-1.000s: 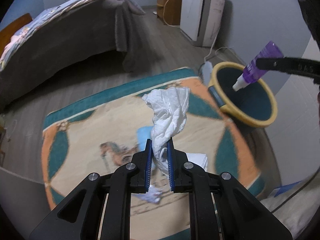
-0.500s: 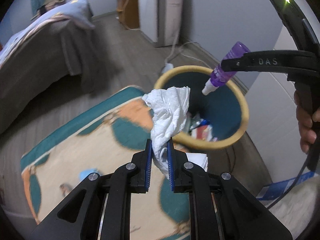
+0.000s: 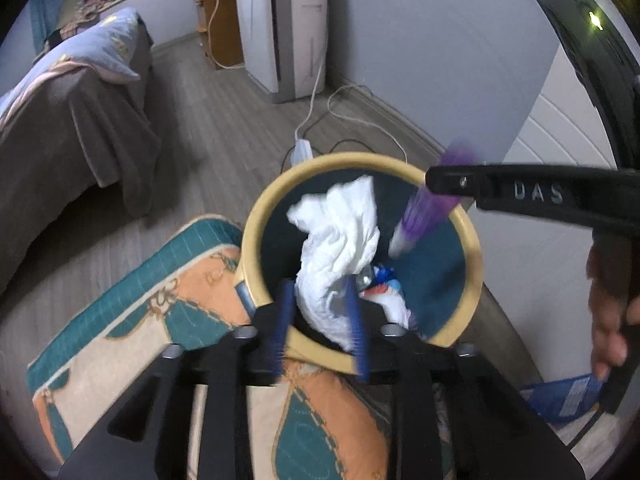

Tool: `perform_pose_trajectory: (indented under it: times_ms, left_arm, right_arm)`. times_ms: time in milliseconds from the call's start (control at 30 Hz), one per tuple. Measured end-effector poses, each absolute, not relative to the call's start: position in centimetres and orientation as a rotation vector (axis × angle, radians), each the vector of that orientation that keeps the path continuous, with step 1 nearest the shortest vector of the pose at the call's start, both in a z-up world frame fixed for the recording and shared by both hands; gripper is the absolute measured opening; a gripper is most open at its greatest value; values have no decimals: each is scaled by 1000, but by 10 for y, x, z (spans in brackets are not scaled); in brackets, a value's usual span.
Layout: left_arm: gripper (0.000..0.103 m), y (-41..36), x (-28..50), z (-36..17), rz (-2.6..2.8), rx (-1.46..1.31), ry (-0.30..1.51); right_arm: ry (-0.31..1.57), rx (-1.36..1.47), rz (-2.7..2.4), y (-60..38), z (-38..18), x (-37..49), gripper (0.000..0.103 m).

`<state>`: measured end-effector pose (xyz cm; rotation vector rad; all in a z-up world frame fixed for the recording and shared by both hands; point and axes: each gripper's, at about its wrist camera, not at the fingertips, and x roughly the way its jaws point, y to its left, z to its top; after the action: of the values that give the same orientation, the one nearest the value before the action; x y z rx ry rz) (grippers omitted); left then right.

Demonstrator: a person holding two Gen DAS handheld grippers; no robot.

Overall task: Collect trash
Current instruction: 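Carry tissue and purple bottle over the bin and open both tools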

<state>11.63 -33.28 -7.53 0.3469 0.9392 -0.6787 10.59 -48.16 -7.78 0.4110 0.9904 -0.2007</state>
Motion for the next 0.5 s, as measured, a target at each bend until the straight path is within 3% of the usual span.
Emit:
perform_pose_trajectory:
  times_ms: [100,167,200,300,500]
  left_arm:
    - [78,-326,119,-70,-642,333,904]
    - [86,-320,119,-68,-618,324,889]
    - [92,-316,119,-66,-603,320,886]
    - [94,-300,117,-63,-570,310,874]
    - [95,-265,111,-49,-512,291,856]
  right_arm:
    - [974,397,-206,-480,-74,107,58]
    - [973,396,-204,-479,-74,109,70]
    - [970,394,-203,-479,-73,108,81]
    - [950,375,-202,-475,-69,109,96]
    - [953,327,-184,-461,-66,112,97]
